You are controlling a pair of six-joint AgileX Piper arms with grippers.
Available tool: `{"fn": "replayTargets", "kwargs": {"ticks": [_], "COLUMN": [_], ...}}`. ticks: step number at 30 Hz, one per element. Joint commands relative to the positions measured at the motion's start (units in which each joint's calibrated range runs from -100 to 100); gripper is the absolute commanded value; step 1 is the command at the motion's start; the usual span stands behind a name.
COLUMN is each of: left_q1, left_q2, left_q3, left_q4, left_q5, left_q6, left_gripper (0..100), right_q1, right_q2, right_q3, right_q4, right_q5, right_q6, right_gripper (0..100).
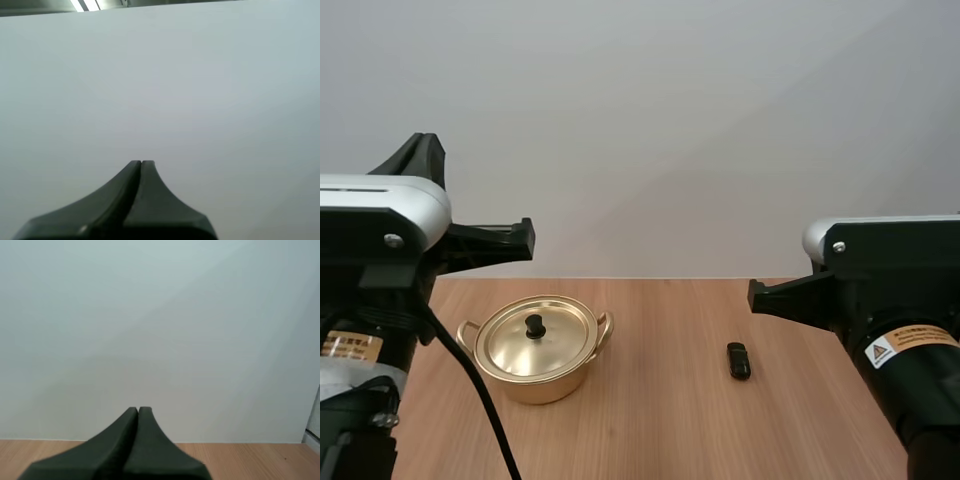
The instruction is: Open the pot, put the car inside, and close it
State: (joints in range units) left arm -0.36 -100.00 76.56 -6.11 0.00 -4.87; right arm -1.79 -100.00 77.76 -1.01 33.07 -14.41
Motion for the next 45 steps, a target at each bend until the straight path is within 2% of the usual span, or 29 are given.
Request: {"fn": "replayTargets", "kwargs": {"ticks": [1, 3, 6, 13, 18, 22, 29, 34, 40, 45], "left_q1": [0.03, 0.03, 0.03, 0.09, 2.25, 2.67, 2.67, 2.67, 2.67, 2.67], "left_q2": [0.0, 0.0, 0.9, 14.1, 24.7, 34.0, 49.2, 57.8, 59.2, 60.1], "left_q3": [-1.1, -3.0, -7.0, -18.1, -24.4, -28.6, -33.7, -36.6, -37.6, -39.3], "left_q4": [-0.4, -0.8, -0.9, -2.8, -9.0, -12.9, -12.3, -9.8, -9.9, -9.9], "left_q5": [2.4, 8.5, 22.7, 43.8, 54.2, 61.9, 69.6, 69.5, 63.7, 67.7], "left_q6": [-0.1, -0.2, 0.0, 6.6, 12.8, 15.7, 19.0, 19.2, 19.5, 21.1], "left_gripper": [0, 0, 0, 0, 0, 0, 0, 0, 0, 0], "right_q1": [0.1, 0.2, 0.2, 0.2, 0.2, 0.2, 0.2, 0.2, 0.2, 0.2], "right_q2": [0.0, 0.0, 0.0, 0.0, 0.0, 0.0, 0.0, 0.0, 0.0, 0.0], "right_q3": [-3.3, -4.0, -4.0, -4.0, -4.0, -4.0, -4.0, -3.8, -3.4, -3.4], "right_q4": [0.0, 0.1, 2.0, 13.1, 13.2, 13.0, 12.1, 12.0, 11.8, 11.8], "right_q5": [4.7, 4.7, 6.7, 16.0, 19.0, 19.8, 19.8, 19.8, 19.8, 19.9], "right_q6": [-0.5, -1.2, -5.5, -17.8, -18.5, -18.5, -18.5, -18.5, -18.5, -18.5], "right_gripper": [0, 0, 0, 0, 0, 0, 0, 0, 0, 0]}}
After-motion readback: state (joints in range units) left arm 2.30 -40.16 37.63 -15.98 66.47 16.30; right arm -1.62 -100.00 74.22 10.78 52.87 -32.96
